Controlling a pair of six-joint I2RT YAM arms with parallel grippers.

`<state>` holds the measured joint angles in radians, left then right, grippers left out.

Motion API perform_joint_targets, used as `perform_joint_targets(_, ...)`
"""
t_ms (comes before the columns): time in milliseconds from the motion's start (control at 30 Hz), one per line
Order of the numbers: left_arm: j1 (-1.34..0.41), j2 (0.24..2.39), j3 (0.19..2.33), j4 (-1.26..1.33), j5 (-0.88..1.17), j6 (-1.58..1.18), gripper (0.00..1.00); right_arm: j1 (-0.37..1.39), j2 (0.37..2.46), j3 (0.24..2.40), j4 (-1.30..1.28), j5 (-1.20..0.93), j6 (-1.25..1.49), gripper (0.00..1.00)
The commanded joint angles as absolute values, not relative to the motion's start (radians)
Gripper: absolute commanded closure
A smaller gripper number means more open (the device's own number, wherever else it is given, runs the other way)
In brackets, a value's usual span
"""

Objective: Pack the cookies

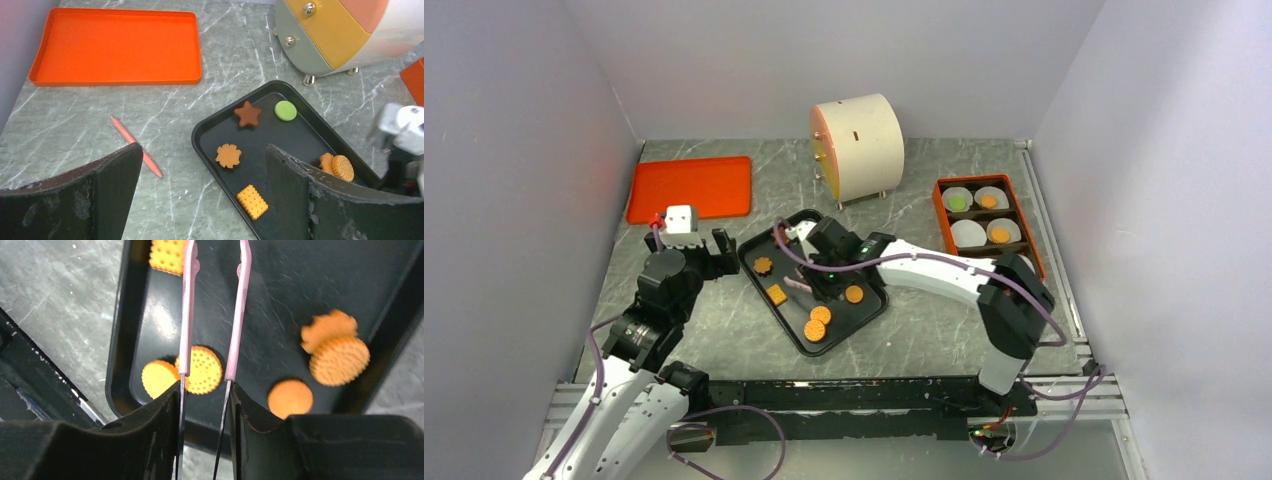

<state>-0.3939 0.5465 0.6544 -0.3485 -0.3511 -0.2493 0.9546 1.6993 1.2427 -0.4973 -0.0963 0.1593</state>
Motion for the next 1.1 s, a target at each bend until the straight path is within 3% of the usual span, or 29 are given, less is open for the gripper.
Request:
perform_joint_targets(0,-0.387,0.535,0.666,-0.318,-0.335,-0.239,0.04,1.005,1.761,1.334,-0.410,-0.045,0.093,0.62)
perform_joint_targets(1067,-0.388,0.500,0.681,-0.376,-0.506,-0.297,0.04,1.032,2.070,1.556,-0.332,0.046,0.069,0.53)
